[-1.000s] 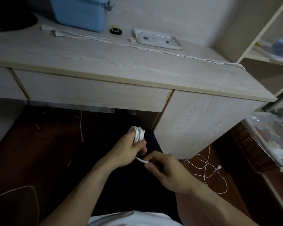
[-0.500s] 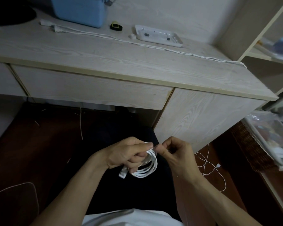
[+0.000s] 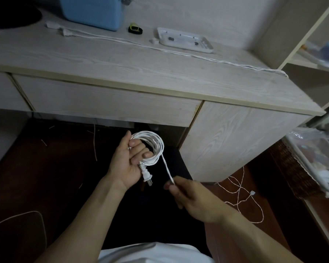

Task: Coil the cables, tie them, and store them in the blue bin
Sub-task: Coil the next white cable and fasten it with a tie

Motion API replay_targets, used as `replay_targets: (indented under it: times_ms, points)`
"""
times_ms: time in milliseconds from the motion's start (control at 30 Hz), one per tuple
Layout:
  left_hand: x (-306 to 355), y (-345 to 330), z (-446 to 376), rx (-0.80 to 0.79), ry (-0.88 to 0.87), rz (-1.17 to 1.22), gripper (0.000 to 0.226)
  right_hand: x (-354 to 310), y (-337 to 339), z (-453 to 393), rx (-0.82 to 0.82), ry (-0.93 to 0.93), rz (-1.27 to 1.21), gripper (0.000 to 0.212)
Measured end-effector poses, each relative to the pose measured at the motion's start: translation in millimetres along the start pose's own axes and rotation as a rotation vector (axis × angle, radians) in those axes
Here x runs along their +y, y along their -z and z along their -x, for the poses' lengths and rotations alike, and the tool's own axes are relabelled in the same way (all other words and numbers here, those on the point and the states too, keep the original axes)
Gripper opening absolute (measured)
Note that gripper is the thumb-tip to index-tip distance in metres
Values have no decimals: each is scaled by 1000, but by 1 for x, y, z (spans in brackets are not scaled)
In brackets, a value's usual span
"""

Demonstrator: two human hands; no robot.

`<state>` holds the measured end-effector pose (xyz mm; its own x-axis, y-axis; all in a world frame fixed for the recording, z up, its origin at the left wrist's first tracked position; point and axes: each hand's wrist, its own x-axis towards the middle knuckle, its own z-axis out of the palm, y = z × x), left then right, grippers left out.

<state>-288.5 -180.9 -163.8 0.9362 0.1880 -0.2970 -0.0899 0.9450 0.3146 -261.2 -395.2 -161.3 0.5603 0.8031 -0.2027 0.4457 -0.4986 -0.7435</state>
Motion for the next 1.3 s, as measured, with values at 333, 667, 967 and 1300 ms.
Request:
replay_targets:
  times_ms: [333, 667, 967, 1300]
  points:
    - [-9, 8, -12, 82, -134, -50, 29, -7, -8, 2, -142, 62, 185, 41]
    - [-36, 8, -1, -93, -265, -1165, 22, -9, -2, -1, 25, 137, 149, 27]
    - [-38, 1, 11, -301, 104, -1744, 27, -6, 17, 1, 277, 179, 68, 20]
    - [-11, -12, 23, -468, 586, -1260, 58, 5, 24, -3, 397, 73, -165, 31]
